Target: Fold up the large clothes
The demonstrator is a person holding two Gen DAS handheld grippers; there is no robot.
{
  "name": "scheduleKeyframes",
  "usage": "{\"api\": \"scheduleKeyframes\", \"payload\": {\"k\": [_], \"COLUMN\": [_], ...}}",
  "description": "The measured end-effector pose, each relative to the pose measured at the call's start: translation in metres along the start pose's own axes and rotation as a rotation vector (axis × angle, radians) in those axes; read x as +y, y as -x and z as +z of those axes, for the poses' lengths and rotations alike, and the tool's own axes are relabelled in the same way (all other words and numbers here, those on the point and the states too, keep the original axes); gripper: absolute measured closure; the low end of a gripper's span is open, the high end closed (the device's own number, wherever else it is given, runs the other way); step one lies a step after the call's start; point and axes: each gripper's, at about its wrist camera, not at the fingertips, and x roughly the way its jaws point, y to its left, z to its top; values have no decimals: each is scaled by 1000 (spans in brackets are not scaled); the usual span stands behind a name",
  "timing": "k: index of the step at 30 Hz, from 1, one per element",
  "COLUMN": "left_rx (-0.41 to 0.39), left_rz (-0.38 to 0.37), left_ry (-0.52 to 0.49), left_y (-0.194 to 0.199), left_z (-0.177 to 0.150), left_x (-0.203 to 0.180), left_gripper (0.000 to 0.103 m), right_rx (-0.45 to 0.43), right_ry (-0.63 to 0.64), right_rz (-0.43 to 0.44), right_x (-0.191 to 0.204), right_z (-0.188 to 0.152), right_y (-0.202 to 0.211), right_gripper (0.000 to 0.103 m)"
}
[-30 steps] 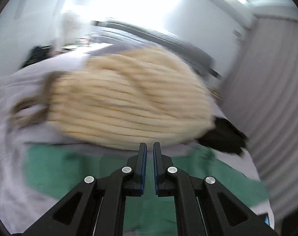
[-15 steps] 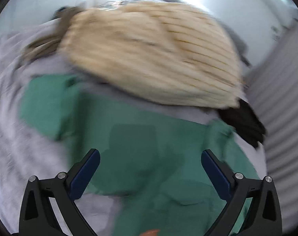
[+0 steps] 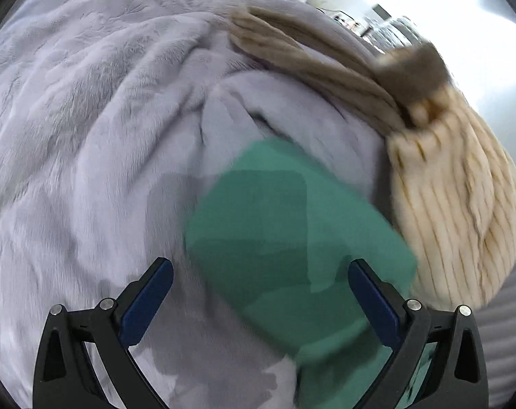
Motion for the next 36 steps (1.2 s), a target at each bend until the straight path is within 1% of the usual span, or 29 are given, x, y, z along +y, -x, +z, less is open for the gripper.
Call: {"api": "scheduleKeyframes", "payload": {"k": [1, 2, 4, 5, 6, 7, 8, 9, 10, 12, 13, 15, 17, 19, 20, 22, 24, 26, 27, 28, 29, 30, 31, 33, 34, 35, 36], "left_rx": [3, 8, 10, 9, 23, 39, 48, 49, 41, 11, 7, 13, 35, 61, 76, 108, 128, 123, 120, 116, 106, 88, 58, 64, 63, 59, 50], "left_rz": [-3, -7, -16, -3, 17, 37, 38, 19, 8, -55, -68, -123, -147, -139, -135, -126, -104, -92, -93, -100, -99, -90, -84, -72, -43, -30, -13], "left_ry": [7, 19, 9, -17, -59, -96, -120, -145, -158, -247, -275, -387, -459, -528, -549, -575, -582, -559, -542, -531, -509, -493, -470, -456, -436, -419, -393], "left_y": [-2, -7, -11, -13, -16, -18, -21, -21, -19, -8, -7, -2, -8, -23, -32, -54, -52, -54, -53, -39, -32, -21, -12, -4, 2, 6, 13], "left_z": [5, 11, 19, 20, 20, 19, 18, 15, 13, 5, 2, -10, -20, -31, -31, -40, -52, -47, -42, -49, -47, -49, -43, -39, -35, -33, -30], "left_x": [2, 1, -5, -12, -21, -27, -32, -38, -41, -63, -74, -105, -129, -153, -163, -178, -172, -170, -169, -152, -145, -135, -128, -118, -110, -102, -92], "left_gripper": [0, 0, 2, 16, 39, 52, 73, 79, 79, 79, 79, 79, 79, 79, 79, 79, 79, 78, 69, 61, 35, 20, 20, 20, 20, 20, 20], "right_rx": [3, 5, 6, 6, 6, 8, 13, 15, 16, 11, 7, -15, -30, -37, -42, -66, -96, -130, -154, -165, -185, -198, -211, -239, -256, -266, -284], "right_ry": [4, 7, 14, 18, 19, 20, 20, 20, 20, 21, 21, 22, 23, 22, 25, 50, 95, 141, 169, 181, 203, 218, 238, 290, 324, 347, 390], "right_rz": [-7, -11, -16, -16, -16, -15, -12, -10, -7, 0, 0, -1, -8, -11, -12, -9, 0, 10, 21, 29, 45, 59, 71, 89, 98, 103, 110], "right_x": [3, 1, 6, 6, 4, 8, 12, 12, 16, 22, 23, 26, 26, 27, 29, 35, 46, 60, 70, 75, 87, 96, 104, 130, 146, 157, 176], "right_z": [2, -3, -7, -9, -11, -10, -9, -14, -13, -12, -12, -10, -11, -7, -4, 4, 15, 27, 37, 41, 50, 54, 61, 80, 91, 97, 107], "right_y": [-1, 4, 7, 8, 8, 7, 6, 6, 4, 5, 6, 9, 10, 11, 11, 16, 19, 22, 23, 24, 24, 22, 23, 24, 25, 24, 25], "right_gripper": [0, 0, 0, 0, 0, 0, 0, 0, 0, 0, 0, 0, 0, 0, 0, 0, 0, 0, 0, 0, 0, 0, 0, 0, 0, 0, 0]}}
